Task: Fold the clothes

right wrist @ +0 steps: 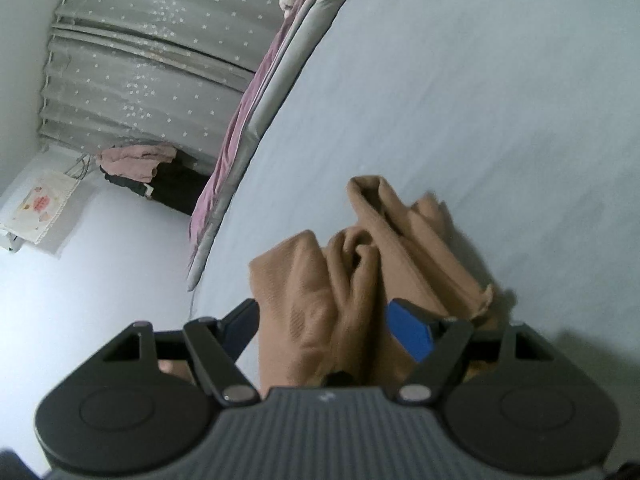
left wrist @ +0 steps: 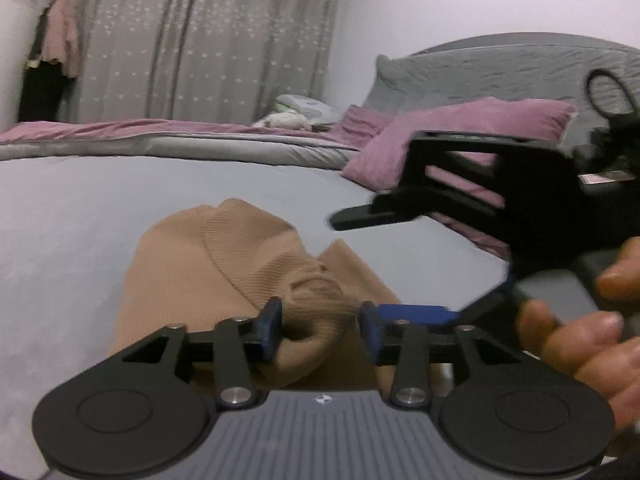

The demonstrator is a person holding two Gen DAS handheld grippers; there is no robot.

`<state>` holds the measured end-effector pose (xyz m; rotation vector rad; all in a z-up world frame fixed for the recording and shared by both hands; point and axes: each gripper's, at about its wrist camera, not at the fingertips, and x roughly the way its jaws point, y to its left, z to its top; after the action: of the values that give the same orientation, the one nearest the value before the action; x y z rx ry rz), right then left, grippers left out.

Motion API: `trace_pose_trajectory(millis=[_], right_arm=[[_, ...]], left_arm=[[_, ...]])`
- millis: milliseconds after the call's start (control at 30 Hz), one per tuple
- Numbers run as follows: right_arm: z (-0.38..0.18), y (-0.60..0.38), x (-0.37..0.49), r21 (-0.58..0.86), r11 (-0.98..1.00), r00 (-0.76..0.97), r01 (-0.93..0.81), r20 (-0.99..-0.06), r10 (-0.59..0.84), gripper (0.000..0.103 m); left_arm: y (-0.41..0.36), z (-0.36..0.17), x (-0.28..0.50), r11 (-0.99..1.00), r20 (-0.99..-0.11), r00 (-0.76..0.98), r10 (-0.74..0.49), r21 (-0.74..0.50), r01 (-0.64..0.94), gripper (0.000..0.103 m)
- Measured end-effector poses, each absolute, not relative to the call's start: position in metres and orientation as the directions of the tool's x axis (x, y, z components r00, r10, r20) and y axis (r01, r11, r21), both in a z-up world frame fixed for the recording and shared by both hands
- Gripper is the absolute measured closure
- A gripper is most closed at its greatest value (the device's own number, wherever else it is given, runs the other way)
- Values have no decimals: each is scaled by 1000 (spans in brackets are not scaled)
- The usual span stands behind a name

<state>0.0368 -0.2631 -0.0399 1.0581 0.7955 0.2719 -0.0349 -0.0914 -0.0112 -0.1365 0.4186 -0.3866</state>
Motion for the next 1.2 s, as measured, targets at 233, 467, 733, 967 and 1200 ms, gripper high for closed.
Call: trace_pose_trajectory(millis=[233,467,733,967,1200], right_arm=[[-44,-264,46,858,486,677,165,-457,577,29],[-46,-261,49,860,483,660,164,-459,594,29],[-38,-245,44,842,526,662,124,-465,588,28],[-27,-202,45,724,686,658,65,-548,516,47],[-2,-187,35,693,720,730,-36,-474,492,70]], left_arm=[[-71,6,-41,849,-395,753,-526,-289,442,46],[-27,20,-42,783,-365,710,-603,-443,437,46],[13,21,-28,792,-352,771,-531,-529,304,47],[35,4,-10,850,-432,814,-387,-510,133,52],[47,-11,-1,824,-434,831,-348,-565,50,63]])
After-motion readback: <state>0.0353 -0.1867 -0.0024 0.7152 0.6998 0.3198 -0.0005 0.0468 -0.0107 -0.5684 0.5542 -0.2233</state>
